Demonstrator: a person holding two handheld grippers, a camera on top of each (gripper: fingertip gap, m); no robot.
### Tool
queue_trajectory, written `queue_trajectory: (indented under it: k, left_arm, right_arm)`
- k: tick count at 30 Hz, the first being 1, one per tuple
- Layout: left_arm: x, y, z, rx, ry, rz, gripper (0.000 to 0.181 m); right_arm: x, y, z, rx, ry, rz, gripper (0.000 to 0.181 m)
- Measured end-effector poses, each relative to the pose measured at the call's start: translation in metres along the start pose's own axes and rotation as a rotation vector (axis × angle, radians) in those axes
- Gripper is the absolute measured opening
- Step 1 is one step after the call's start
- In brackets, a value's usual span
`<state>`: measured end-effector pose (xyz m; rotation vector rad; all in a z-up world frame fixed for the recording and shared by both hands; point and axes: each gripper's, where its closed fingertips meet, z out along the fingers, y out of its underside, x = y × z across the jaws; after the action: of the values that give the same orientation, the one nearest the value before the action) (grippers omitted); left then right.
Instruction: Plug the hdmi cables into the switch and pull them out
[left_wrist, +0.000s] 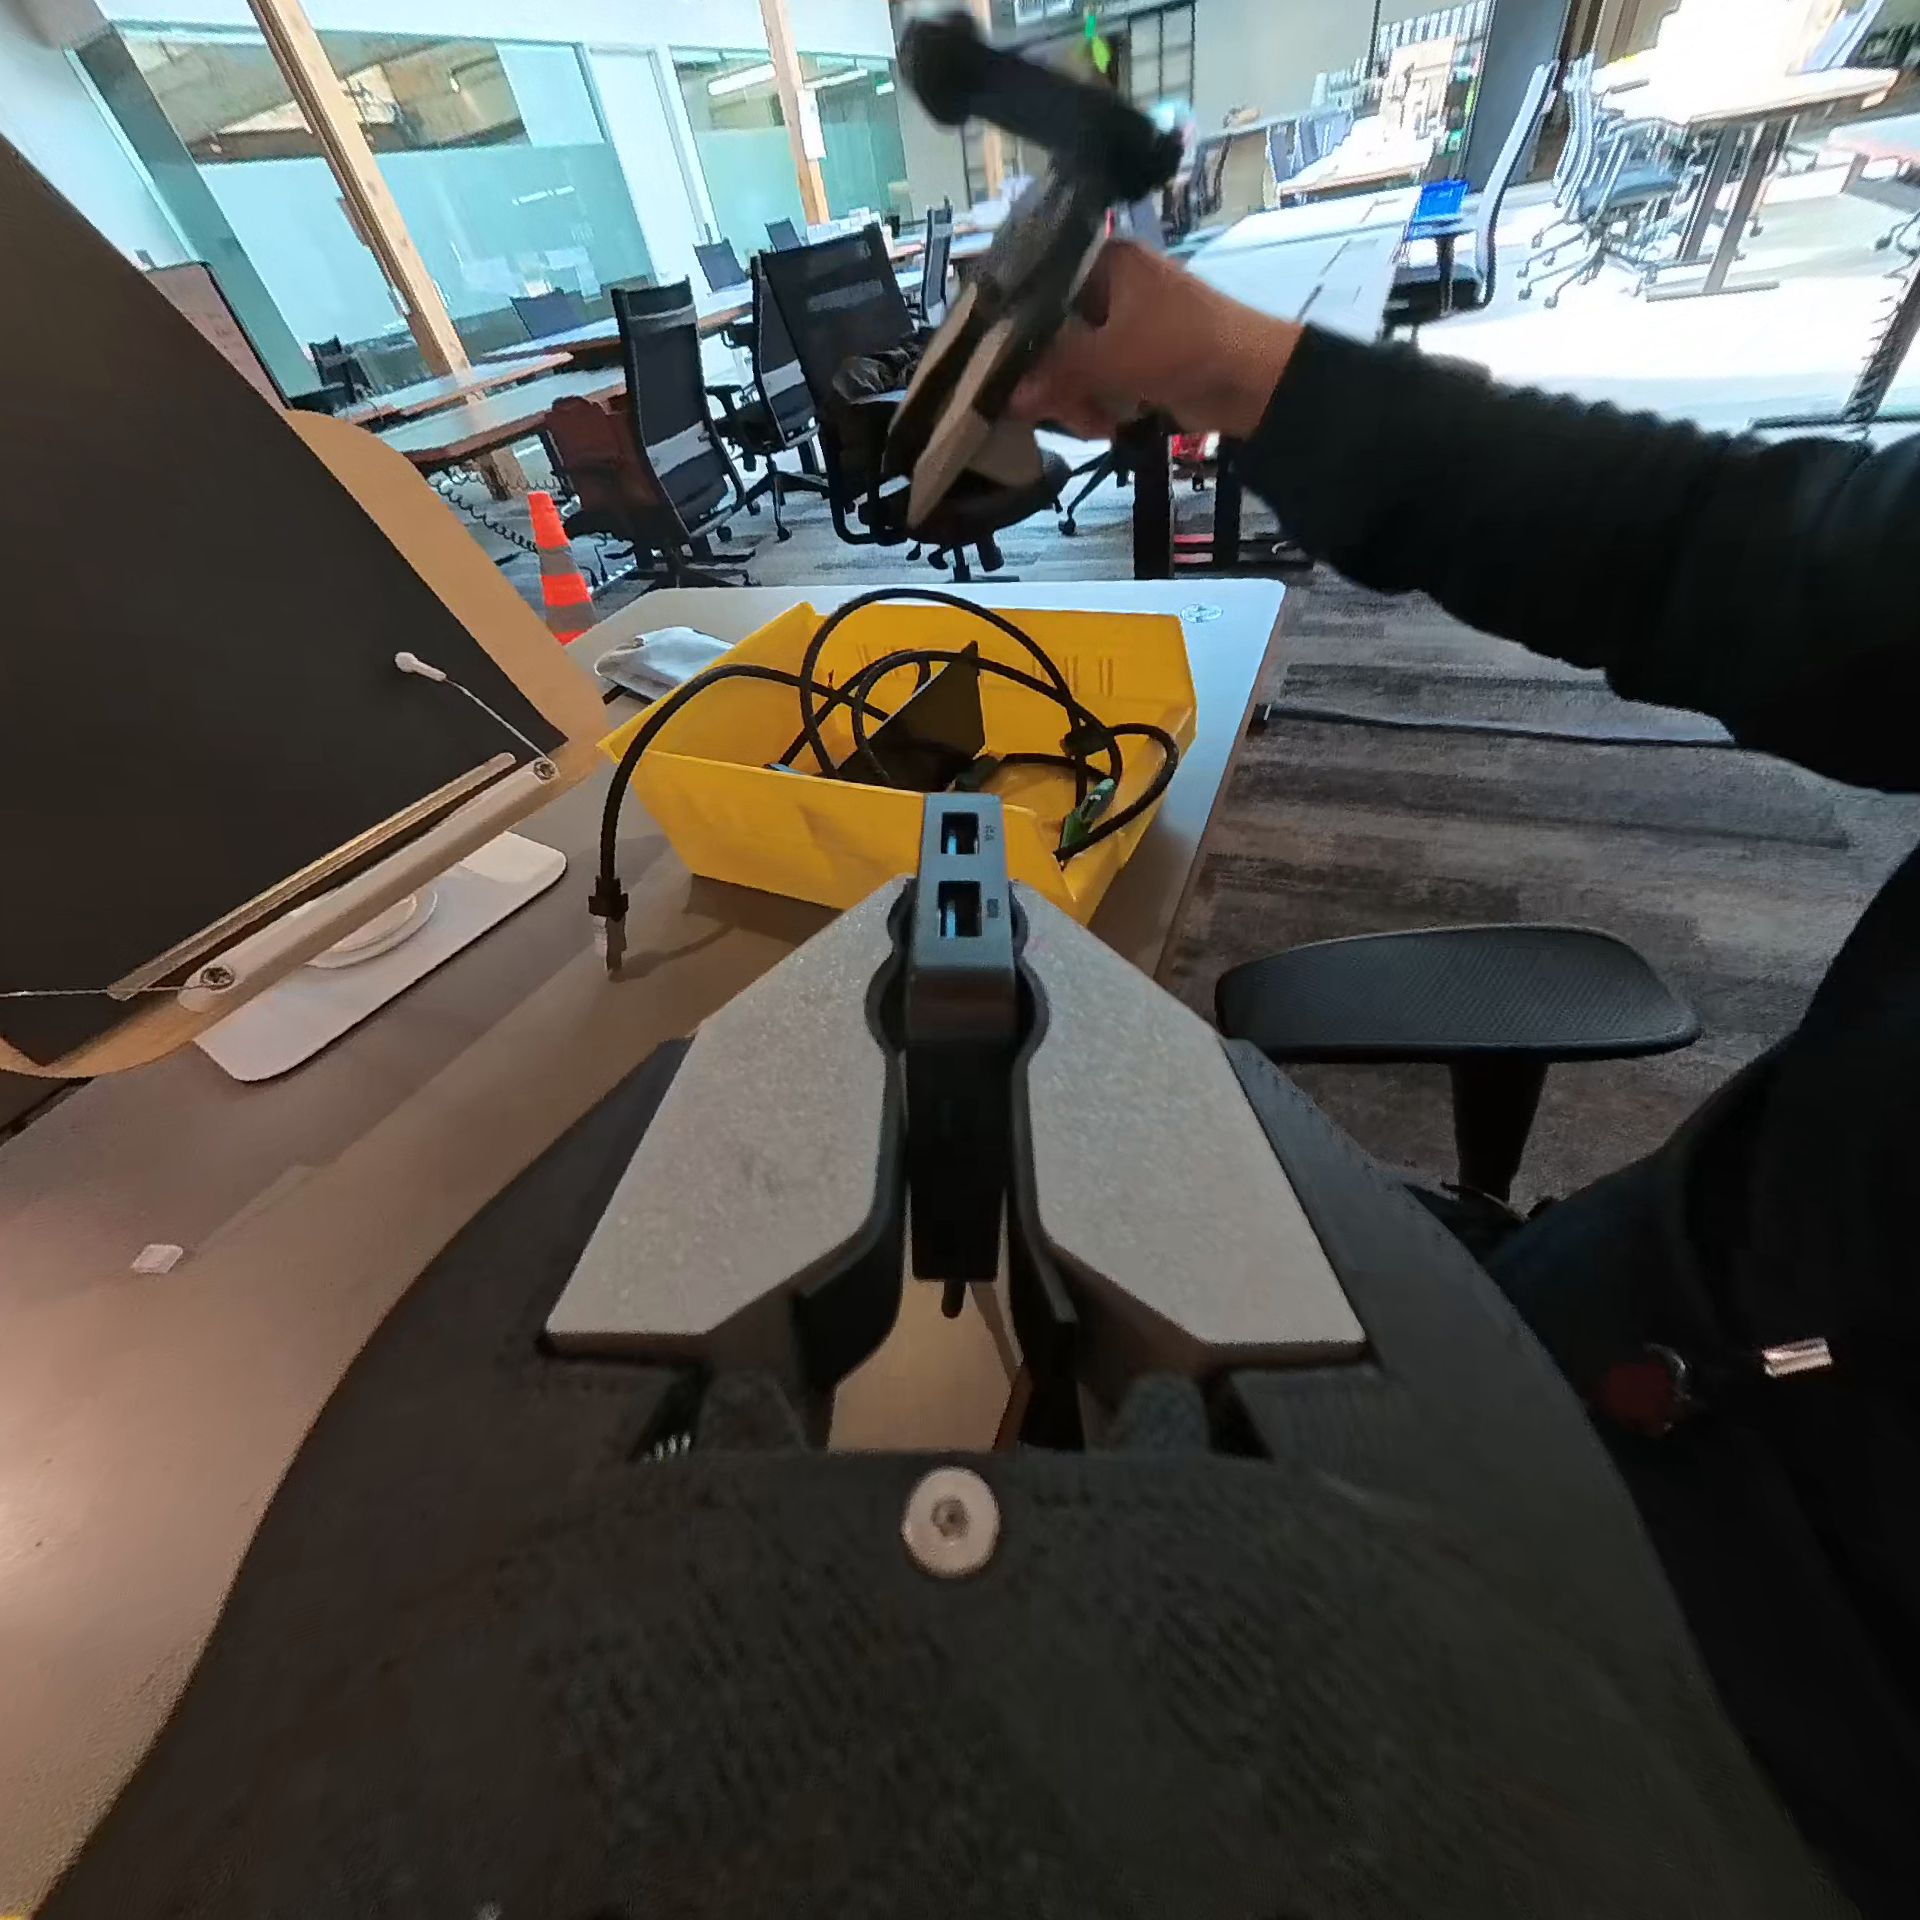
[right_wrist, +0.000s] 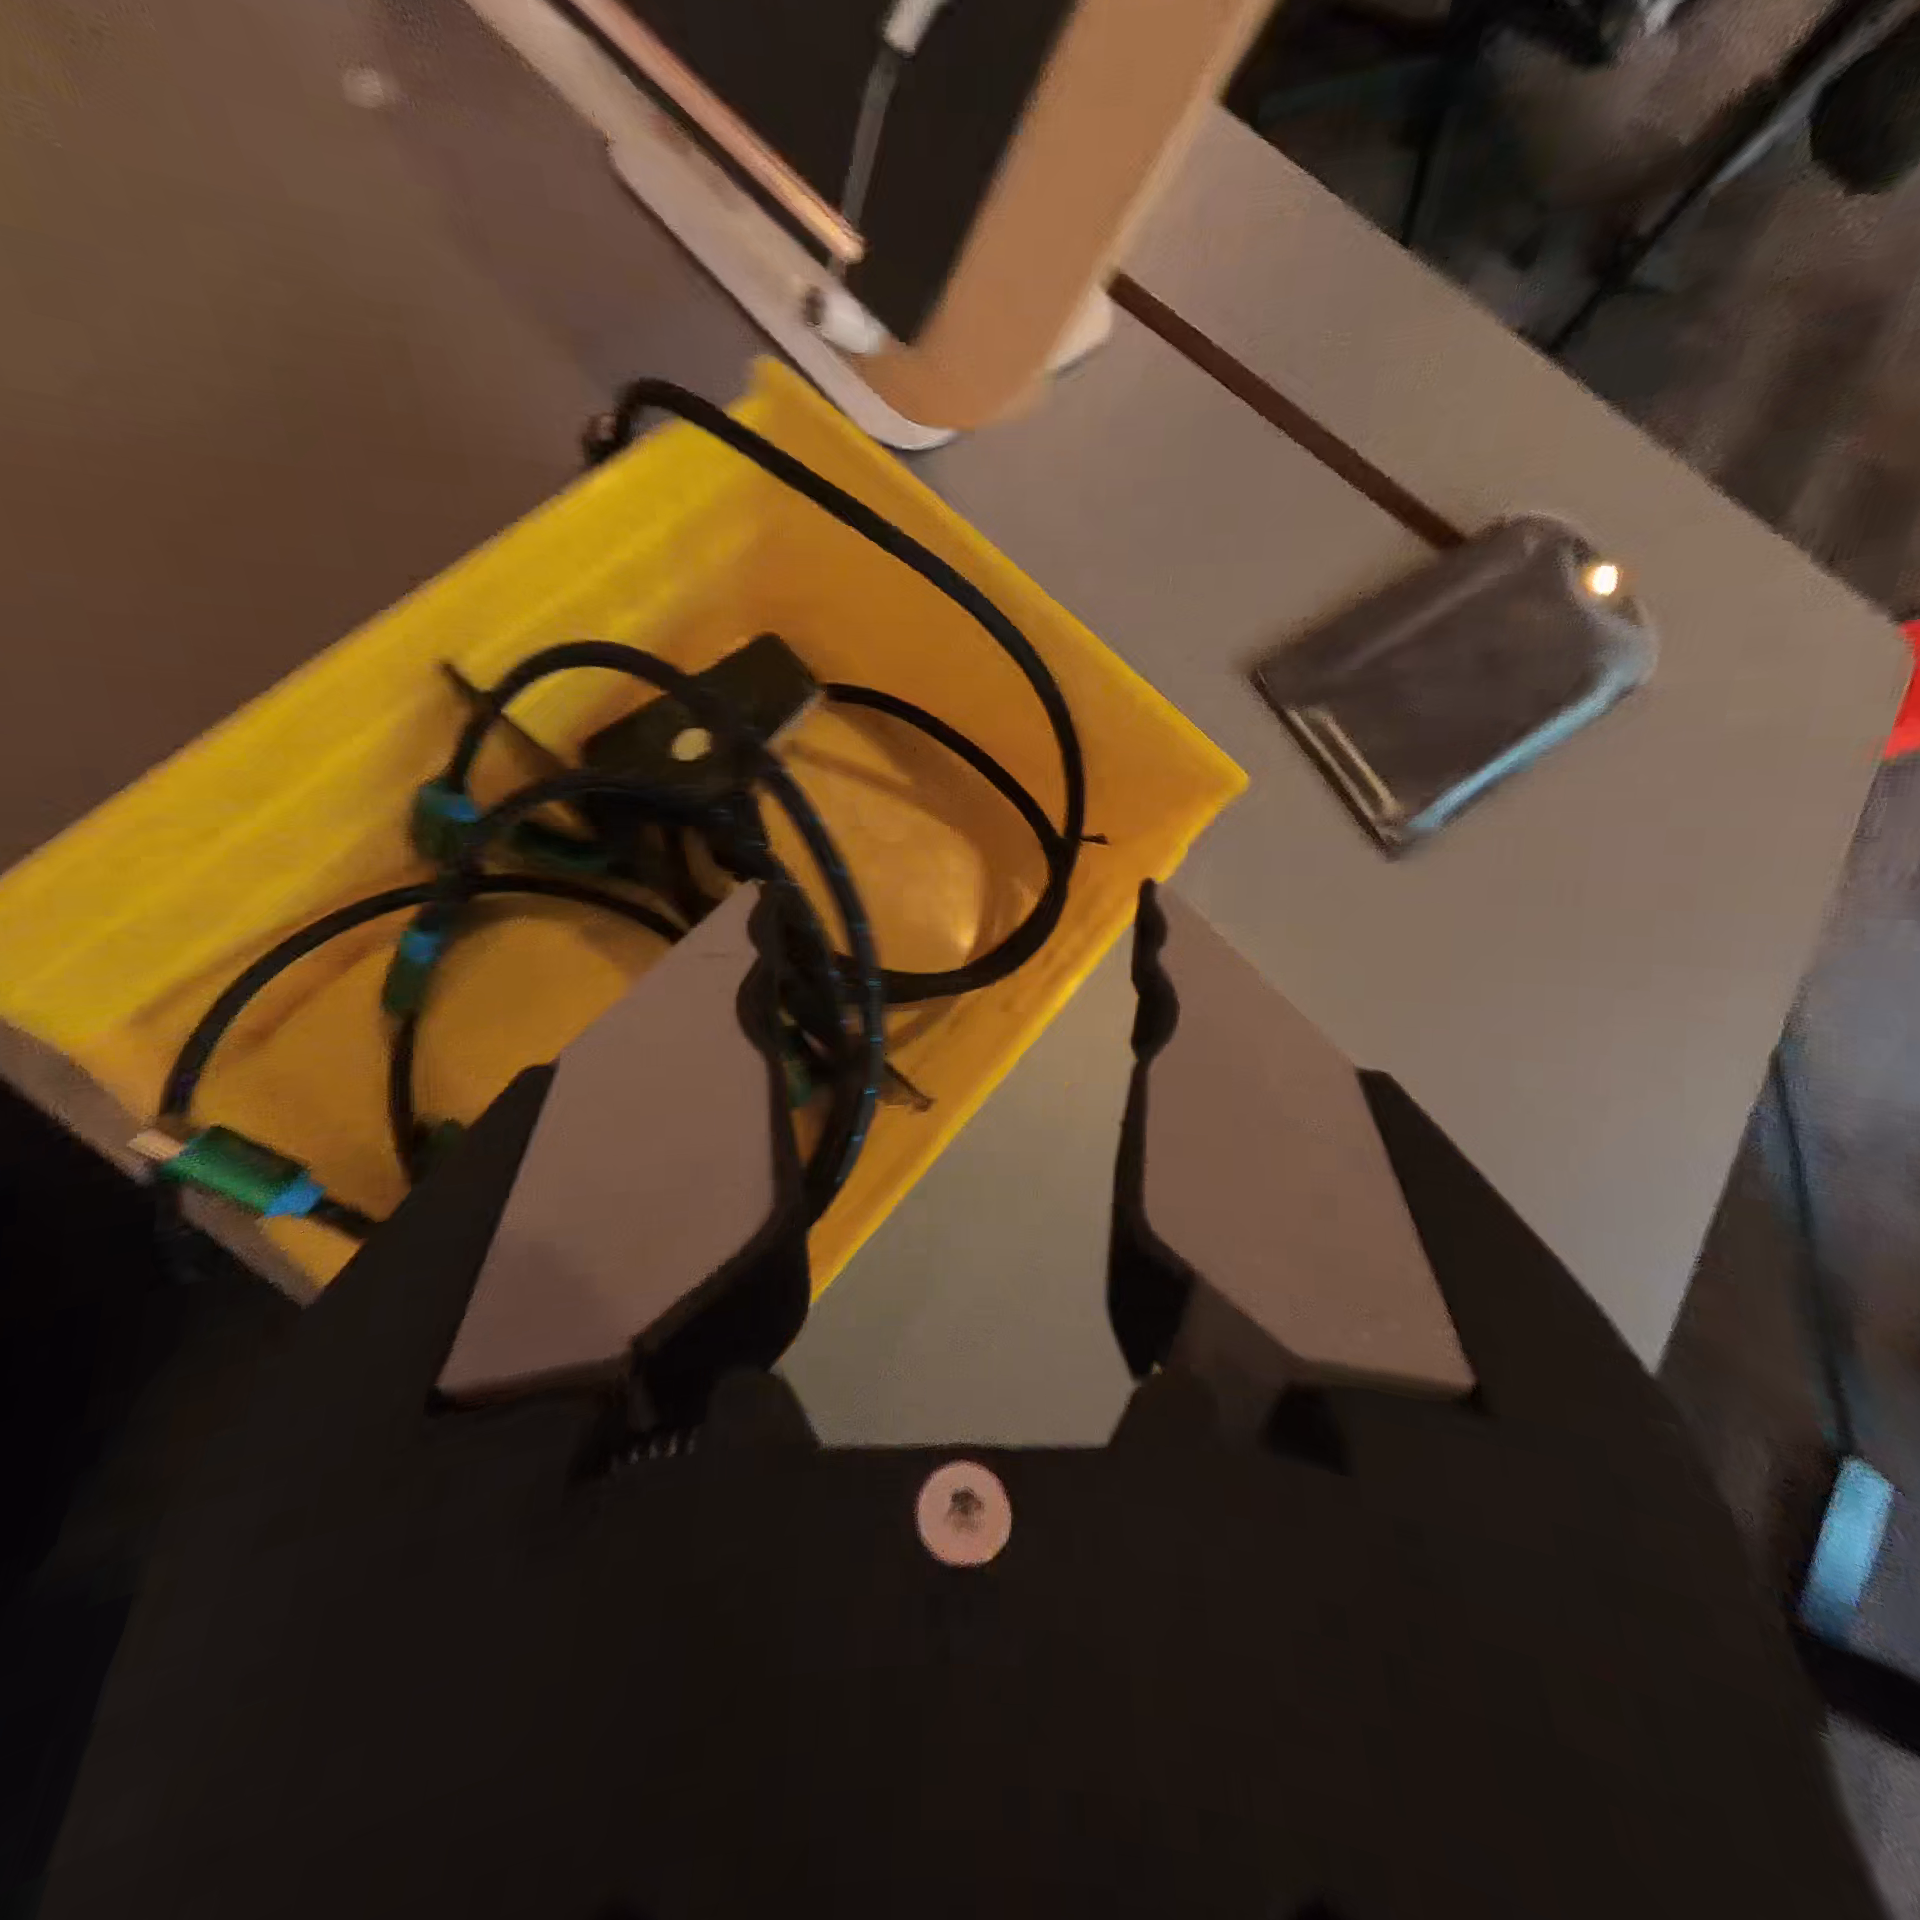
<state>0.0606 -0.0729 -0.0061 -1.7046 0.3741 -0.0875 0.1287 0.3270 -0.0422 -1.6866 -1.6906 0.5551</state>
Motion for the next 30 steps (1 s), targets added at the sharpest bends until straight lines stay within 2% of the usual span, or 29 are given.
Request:
queue_trajectory:
  k: [2,3,4,5,6,8,9,11,13,15,18,20,22,24,25,28,30]
  left_arm:
    - [-0.002,-0.004,0.002,0.023,0.003,-0.021,0.011]
    - [-0.004,-0.006,0.002,0.032,0.009,-0.034,0.011]
    - [-0.005,-0.008,0.003,0.040,0.015,-0.048,0.011]
    - [-0.005,-0.011,0.003,0.046,0.029,-0.059,0.011]
    - [-0.005,-0.014,0.003,0.054,0.045,-0.071,0.011]
    - [-0.004,-0.021,0.005,0.068,0.087,-0.101,0.011]
    - [-0.004,-0.024,0.007,0.072,0.108,-0.117,0.011]
    - [-0.005,-0.032,0.015,0.096,0.139,-0.139,0.011]
    - [-0.005,-0.043,0.025,0.135,0.160,-0.163,0.011]
    - [0.000,-0.052,0.035,0.172,0.196,-0.192,0.011]
    - [0.006,-0.059,0.046,0.216,0.228,-0.235,0.011]
    - [0.006,-0.057,0.050,0.215,0.212,-0.244,0.011]
    - [0.009,-0.052,0.052,0.210,0.217,-0.241,0.012]
    - [0.009,-0.045,0.052,0.180,0.212,-0.239,0.013]
    - [0.007,-0.041,0.051,0.161,0.189,-0.234,0.021]
    - [-0.014,-0.040,0.033,0.173,0.032,-0.182,0.034]
    - [-0.032,-0.036,0.011,0.182,-0.094,-0.135,0.031]
  right_arm:
    - [0.003,0.018,0.022,-0.033,-0.088,0.090,0.063]
    - [-0.007,0.028,0.031,-0.062,-0.182,0.130,0.054]
    - [-0.027,0.037,0.036,-0.097,-0.325,0.155,0.020]
    - [-0.036,0.041,0.037,-0.123,-0.381,0.183,0.010]
    - [-0.036,0.038,0.035,-0.107,-0.356,0.185,0.017]
    - [-0.055,0.006,0.013,0.050,-0.332,0.116,0.033]
    - [-0.083,-0.016,-0.004,0.144,-0.399,0.071,0.036]
    - [-0.168,-0.056,-0.043,0.341,-0.664,-0.034,0.050]
    - [-0.254,-0.070,-0.068,0.425,-0.885,-0.153,0.054]
    - [-0.310,-0.076,-0.059,0.434,-0.882,-0.250,0.059]
    - [-0.348,-0.091,-0.044,0.525,-0.780,-0.330,0.054]
    - [-0.362,-0.098,-0.052,0.585,-0.844,-0.322,0.039]
    - [-0.365,-0.100,-0.052,0.590,-0.884,-0.297,0.016]
    - [-0.369,-0.093,-0.047,0.509,-0.950,-0.267,0.014]
    - [-0.368,-0.089,-0.044,0.471,-0.960,-0.261,0.011]
    - [-0.330,-0.096,-0.041,0.478,-0.767,-0.306,0.011]
    - [-0.276,-0.121,-0.054,0.557,-0.550,-0.288,0.011]
